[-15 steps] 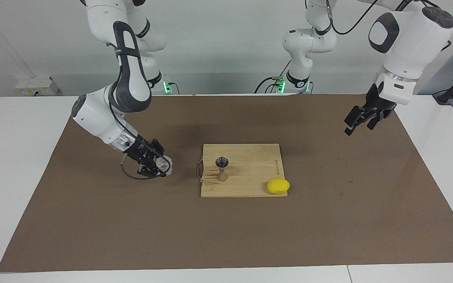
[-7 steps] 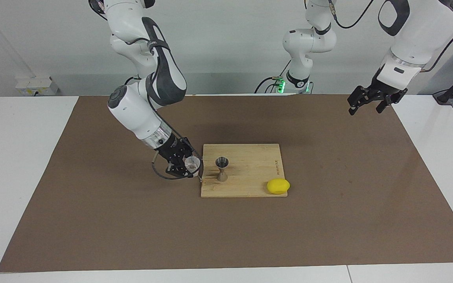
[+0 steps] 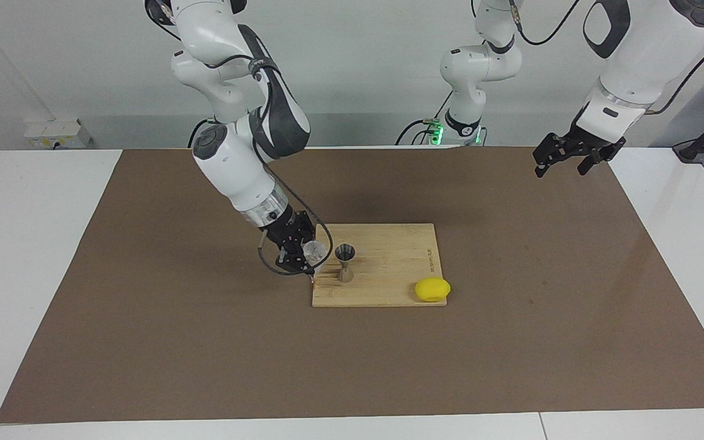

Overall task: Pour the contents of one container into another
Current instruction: 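Carry the glass cup above the metal cup with the right gripper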

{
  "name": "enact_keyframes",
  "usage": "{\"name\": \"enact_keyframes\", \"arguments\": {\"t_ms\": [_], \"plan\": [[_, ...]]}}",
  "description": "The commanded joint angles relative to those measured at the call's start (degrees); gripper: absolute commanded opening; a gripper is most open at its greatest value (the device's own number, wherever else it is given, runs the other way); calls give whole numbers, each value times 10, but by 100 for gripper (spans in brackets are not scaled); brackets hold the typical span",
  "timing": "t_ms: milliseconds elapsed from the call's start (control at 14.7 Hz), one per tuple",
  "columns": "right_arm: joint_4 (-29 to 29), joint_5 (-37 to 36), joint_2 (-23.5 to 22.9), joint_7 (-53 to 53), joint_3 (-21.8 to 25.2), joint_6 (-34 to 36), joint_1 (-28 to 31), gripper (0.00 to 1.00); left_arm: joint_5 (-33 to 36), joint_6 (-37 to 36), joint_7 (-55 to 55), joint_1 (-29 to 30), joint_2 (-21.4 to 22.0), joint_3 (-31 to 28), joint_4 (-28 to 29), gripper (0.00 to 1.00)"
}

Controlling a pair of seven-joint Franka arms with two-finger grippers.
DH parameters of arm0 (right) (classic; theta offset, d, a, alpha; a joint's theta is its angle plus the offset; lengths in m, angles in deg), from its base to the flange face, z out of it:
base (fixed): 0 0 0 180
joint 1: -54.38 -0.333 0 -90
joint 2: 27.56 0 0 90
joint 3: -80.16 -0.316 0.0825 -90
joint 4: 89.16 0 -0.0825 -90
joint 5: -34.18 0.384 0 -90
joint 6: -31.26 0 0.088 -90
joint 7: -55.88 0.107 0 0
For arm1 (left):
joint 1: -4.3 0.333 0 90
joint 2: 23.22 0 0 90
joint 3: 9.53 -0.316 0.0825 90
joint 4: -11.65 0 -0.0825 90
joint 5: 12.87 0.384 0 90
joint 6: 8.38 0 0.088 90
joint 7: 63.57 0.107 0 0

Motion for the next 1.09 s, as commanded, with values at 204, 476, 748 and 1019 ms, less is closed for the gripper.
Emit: {"name": "enact_keyframes", "arguments": {"t_ms": [204, 476, 748, 1019], "plan": [[37, -95, -14, 17, 2, 40, -15, 0, 12, -18, 7, 0, -4, 7, -14, 100], [56, -139, -21, 17, 1, 49, -17, 0, 34, -22, 9, -10, -3, 8, -14, 100], [65, -164, -27, 16, 1, 53, -33, 0, 28, -20, 4, -10, 4, 6, -3, 100], [65, -193, -27, 16, 1, 54, -42, 0, 0, -20, 9, -11, 6, -19, -6, 100]]}}
